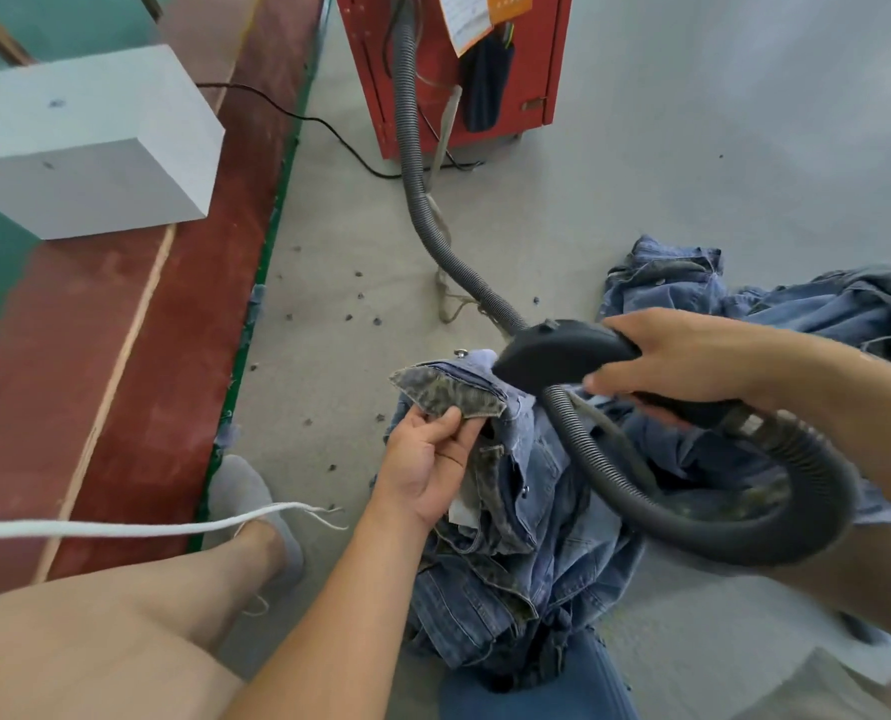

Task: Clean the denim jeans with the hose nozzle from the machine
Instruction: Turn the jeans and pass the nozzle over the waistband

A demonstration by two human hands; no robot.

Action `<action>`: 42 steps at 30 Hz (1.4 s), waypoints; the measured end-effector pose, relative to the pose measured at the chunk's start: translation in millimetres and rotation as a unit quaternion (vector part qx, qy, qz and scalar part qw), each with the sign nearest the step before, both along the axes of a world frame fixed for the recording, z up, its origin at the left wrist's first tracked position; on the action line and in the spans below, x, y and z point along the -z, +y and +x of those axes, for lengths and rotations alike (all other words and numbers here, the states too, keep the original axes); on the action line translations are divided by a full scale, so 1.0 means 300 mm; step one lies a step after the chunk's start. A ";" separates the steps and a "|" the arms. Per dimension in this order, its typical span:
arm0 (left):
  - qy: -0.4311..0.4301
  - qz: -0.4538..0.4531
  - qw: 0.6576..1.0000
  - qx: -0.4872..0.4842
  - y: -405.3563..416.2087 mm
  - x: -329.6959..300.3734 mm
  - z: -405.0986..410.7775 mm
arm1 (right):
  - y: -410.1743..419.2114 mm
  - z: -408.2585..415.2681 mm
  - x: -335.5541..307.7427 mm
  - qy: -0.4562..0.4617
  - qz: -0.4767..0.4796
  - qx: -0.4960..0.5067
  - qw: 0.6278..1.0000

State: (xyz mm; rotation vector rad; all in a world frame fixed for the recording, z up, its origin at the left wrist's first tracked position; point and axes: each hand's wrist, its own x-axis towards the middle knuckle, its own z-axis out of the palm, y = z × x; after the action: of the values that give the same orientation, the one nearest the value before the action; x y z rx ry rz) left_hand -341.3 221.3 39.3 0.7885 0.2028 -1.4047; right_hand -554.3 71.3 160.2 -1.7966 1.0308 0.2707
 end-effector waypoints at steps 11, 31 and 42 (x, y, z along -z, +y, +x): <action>-0.071 0.000 0.997 0.030 -0.008 -0.007 0.000 | 0.074 0.067 0.057 -0.015 -0.077 0.003 0.997; -0.148 0.006 0.987 0.061 -0.047 -0.042 -0.048 | 0.091 0.055 0.014 0.034 0.024 0.073 0.996; -0.577 0.087 0.780 0.227 -0.012 0.035 -0.124 | 0.030 0.071 -0.014 0.030 -0.011 0.091 0.995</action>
State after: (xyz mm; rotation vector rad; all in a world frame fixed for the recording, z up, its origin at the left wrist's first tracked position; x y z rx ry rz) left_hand -378.5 217.6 28.8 1.8004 -0.8836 -1.0907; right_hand -533.1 80.4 164.3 -1.7103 1.2356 0.2027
